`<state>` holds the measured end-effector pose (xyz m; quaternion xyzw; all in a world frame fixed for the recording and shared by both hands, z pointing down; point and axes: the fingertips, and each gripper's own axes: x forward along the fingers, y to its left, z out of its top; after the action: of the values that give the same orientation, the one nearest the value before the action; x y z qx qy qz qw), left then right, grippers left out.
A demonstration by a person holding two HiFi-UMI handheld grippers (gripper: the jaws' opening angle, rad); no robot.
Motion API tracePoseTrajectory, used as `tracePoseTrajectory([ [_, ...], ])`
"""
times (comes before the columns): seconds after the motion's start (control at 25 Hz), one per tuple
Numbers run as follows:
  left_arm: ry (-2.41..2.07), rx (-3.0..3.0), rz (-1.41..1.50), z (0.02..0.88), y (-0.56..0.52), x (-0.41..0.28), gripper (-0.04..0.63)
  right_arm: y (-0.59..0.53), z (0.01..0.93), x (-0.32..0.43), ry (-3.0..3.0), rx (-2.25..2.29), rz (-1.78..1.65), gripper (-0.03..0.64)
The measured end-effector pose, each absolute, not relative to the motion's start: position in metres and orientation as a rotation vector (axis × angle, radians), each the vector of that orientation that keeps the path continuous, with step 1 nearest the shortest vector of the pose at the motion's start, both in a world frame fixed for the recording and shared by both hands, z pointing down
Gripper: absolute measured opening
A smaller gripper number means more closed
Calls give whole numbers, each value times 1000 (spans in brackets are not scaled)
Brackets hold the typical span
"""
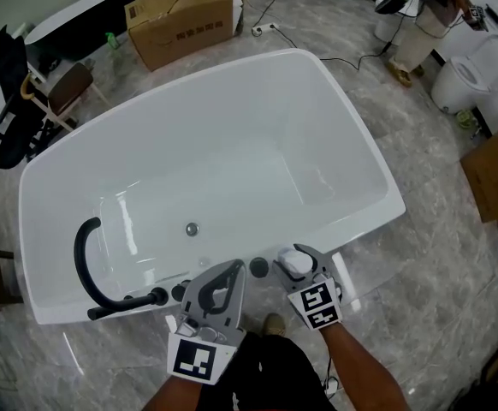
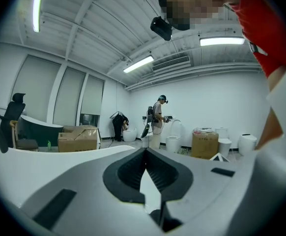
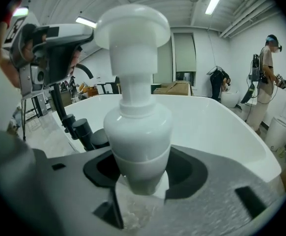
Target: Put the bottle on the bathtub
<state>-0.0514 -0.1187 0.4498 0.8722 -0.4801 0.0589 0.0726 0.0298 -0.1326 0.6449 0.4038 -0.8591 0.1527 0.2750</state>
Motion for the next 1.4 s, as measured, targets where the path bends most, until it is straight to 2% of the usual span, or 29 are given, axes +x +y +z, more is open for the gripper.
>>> tracePoseTrajectory([
  [0.84,-1439,2605,220,461,-113,-63,11,-145,657,20,-2339,1111,390,265],
  [1.08,-1424,2622,196,451,-109,-59,11,-134,634,29,-2353,1115,384,304],
  [1.4,-1365,2675,173,415,-89,-54,11,-108,557,43,-2399,1225,400,283],
])
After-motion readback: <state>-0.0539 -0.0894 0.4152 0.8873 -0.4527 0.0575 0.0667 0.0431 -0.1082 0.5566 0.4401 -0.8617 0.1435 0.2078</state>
